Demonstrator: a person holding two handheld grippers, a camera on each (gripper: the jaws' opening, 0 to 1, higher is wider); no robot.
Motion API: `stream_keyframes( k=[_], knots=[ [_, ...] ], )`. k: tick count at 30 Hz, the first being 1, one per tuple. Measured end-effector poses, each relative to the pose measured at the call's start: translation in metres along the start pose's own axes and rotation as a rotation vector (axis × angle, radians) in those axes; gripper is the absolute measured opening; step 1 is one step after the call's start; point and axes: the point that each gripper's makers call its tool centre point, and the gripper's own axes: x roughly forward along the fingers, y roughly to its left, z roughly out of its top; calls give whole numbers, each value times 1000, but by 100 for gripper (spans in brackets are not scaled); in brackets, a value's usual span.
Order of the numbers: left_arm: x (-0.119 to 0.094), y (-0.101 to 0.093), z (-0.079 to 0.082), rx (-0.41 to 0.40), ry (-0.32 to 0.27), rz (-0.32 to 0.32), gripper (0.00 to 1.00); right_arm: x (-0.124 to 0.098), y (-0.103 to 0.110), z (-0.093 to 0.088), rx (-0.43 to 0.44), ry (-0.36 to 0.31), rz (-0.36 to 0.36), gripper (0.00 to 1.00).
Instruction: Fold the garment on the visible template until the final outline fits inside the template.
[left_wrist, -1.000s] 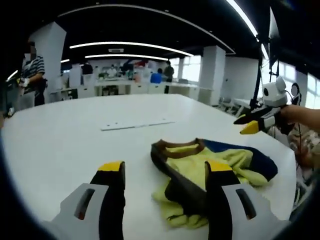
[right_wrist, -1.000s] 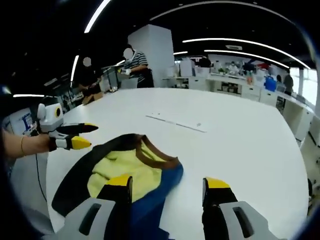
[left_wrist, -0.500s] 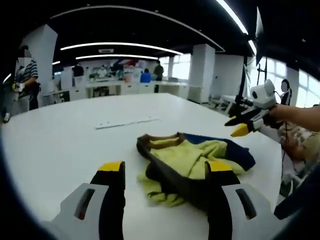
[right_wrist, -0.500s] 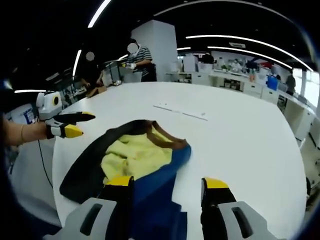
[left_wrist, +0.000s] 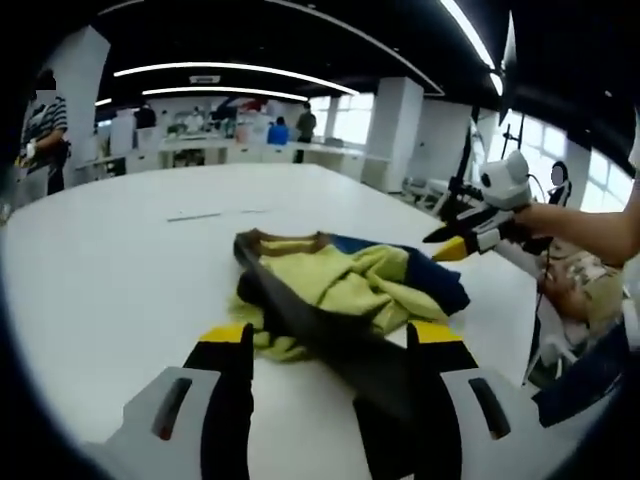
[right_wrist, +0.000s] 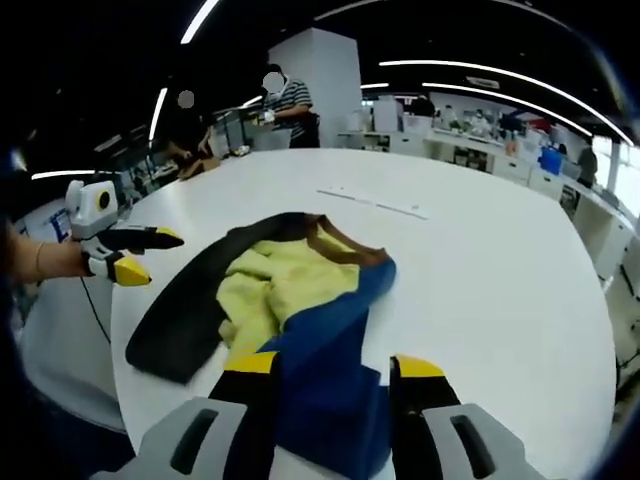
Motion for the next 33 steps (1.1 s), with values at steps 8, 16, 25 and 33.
stream_keyframes(
  k=[8, 16, 25, 33],
  knots=[
    [-1, -18, -19, -7, 46, -23, 54, 1, 0, -21, 35, 39, -2, 32],
    [0, -33, -41, -30, 116, -54, 46, 5, -5, -37, 54, 65, -12, 23],
    [2, -30, -62, -32, 178, -46, 27, 10, -12, -40, 75, 61, -41, 13],
    [3, -26, -65, -38, 195, -39, 7, 12, -20, -39, 9, 67, -88, 0]
  ],
)
